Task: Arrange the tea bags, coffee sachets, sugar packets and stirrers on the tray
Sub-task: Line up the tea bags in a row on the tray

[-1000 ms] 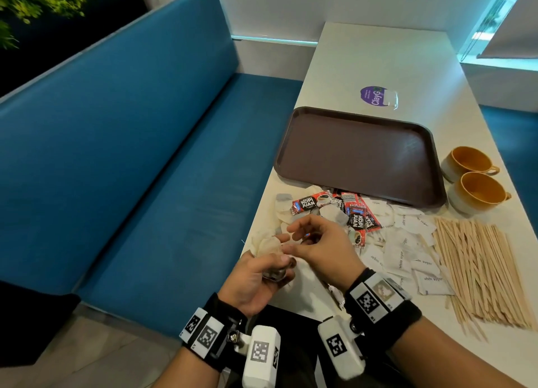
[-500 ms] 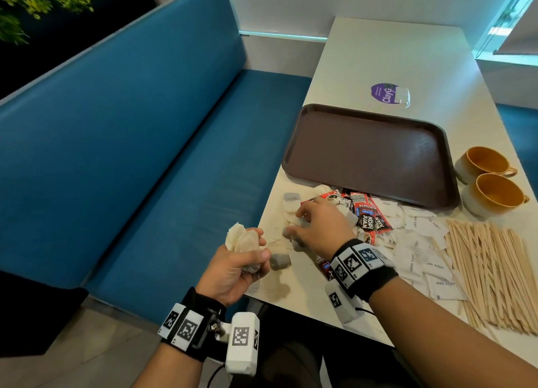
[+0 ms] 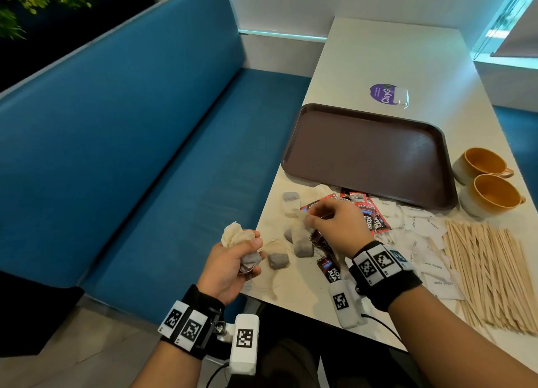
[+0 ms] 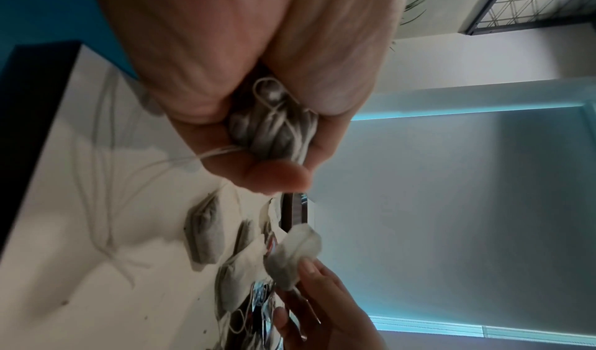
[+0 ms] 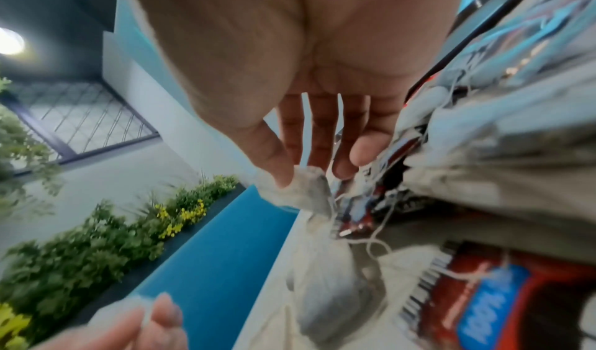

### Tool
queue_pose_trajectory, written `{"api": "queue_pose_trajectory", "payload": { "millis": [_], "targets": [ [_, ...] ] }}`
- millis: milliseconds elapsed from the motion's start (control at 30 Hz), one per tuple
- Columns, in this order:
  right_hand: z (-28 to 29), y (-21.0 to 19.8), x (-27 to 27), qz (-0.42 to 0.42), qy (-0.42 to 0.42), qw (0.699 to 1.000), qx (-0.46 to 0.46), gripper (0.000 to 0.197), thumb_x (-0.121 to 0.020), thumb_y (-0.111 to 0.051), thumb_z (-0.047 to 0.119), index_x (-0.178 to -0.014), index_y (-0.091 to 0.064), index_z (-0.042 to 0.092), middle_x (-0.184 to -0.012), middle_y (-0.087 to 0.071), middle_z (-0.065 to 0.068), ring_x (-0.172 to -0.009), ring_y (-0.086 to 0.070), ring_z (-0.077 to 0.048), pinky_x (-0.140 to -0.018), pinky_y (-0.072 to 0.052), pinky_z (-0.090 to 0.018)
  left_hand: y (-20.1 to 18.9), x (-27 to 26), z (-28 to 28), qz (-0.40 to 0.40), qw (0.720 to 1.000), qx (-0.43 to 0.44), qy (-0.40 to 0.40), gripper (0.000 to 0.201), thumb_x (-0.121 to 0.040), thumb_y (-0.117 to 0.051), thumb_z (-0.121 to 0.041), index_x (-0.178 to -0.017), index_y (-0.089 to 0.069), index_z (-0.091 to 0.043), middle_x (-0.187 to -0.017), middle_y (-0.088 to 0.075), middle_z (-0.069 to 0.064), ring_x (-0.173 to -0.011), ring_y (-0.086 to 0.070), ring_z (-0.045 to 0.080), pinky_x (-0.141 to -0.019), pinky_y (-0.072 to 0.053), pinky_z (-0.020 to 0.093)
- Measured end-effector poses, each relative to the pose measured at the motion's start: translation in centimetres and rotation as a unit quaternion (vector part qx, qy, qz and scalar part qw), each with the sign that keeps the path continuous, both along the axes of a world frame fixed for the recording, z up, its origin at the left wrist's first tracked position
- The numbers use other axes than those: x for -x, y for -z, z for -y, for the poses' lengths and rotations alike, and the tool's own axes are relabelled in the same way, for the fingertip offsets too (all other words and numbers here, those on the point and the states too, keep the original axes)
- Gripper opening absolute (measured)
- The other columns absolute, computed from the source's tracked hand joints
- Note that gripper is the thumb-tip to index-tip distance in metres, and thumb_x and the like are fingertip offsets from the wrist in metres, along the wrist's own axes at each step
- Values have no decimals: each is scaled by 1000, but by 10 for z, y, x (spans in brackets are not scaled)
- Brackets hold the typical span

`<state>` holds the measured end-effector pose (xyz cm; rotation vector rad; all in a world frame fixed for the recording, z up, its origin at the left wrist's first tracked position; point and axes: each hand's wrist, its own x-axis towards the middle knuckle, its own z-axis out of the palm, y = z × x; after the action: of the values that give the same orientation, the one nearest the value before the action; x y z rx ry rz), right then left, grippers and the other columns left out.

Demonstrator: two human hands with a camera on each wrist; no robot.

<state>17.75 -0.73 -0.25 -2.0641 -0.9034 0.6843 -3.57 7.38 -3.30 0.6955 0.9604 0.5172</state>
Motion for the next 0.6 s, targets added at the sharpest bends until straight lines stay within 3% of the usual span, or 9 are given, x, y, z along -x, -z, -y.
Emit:
{"api": "queue_pose_trajectory", "payload": {
  "millis": [167, 300, 367, 433, 500, 600],
  "targets": [
    [5, -9, -3, -87, 55, 993, -63, 15, -90, -70, 3, -99, -67, 14, -82, -72, -4, -65, -66, -9, -61, -54, -22, 0, 1, 2, -24, 1000, -9, 7, 21, -87, -71, -3, -108, -68, -4, -85, -66, 7, -67, -65, 19, -48, -48, 24],
    [12, -5, 6, -183, -29, 983, 13, 30, -87, -68, -6, -112, -68, 12, -74, -69, -4, -61, -62, -12, -64, -57, -34, -1, 0, 2, -29, 1000, -6, 9, 29, -86, -72, -3, -114, -67, 2, -92, -67, 11, -67, -66, 21, -47, -48, 24],
    [13, 4, 11, -105, -67, 989, 81, 29, -84, -72, 0, -107, -69, 18, -80, -70, -1, -68, -65, -14, -71, -59, -37, -2, 0, 3, -31, 999, -3, 9, 28, -86, -72, -3, -113, -67, 0, -90, -67, 11, -67, -66, 21, -47, -49, 24],
    [12, 9, 14, 8, -83, 989, 118, 32, -83, -71, 3, -109, -67, 21, -86, -69, 2, -71, -63, -11, -64, -54, -23, -2, 1, 4, -28, 1000, 1, 9, 27, -86, -72, -3, -113, -66, -1, -87, -67, 11, -67, -67, 21, -47, -49, 24],
    [10, 8, 17, 52, -83, 987, 124, 42, -81, -68, 4, -118, -63, 22, -90, -64, 3, -74, -59, -8, -60, -43, -17, -2, 1, 5, -29, 1000, 2, 8, 25, -87, -72, -2, -111, -66, -1, -83, -67, 11, -66, -67, 20, -46, -49, 25],
    [4, 9, 18, 92, -104, 979, 150, 59, -79, -66, 7, -135, -55, 22, -118, -54, -1, -98, -58, -17, -81, -45, -23, -1, 1, 5, -28, 1000, 2, 11, 22, -87, -70, -1, -109, -66, -2, -79, -66, 10, -65, -67, 20, -48, -50, 25]
  ]
}}
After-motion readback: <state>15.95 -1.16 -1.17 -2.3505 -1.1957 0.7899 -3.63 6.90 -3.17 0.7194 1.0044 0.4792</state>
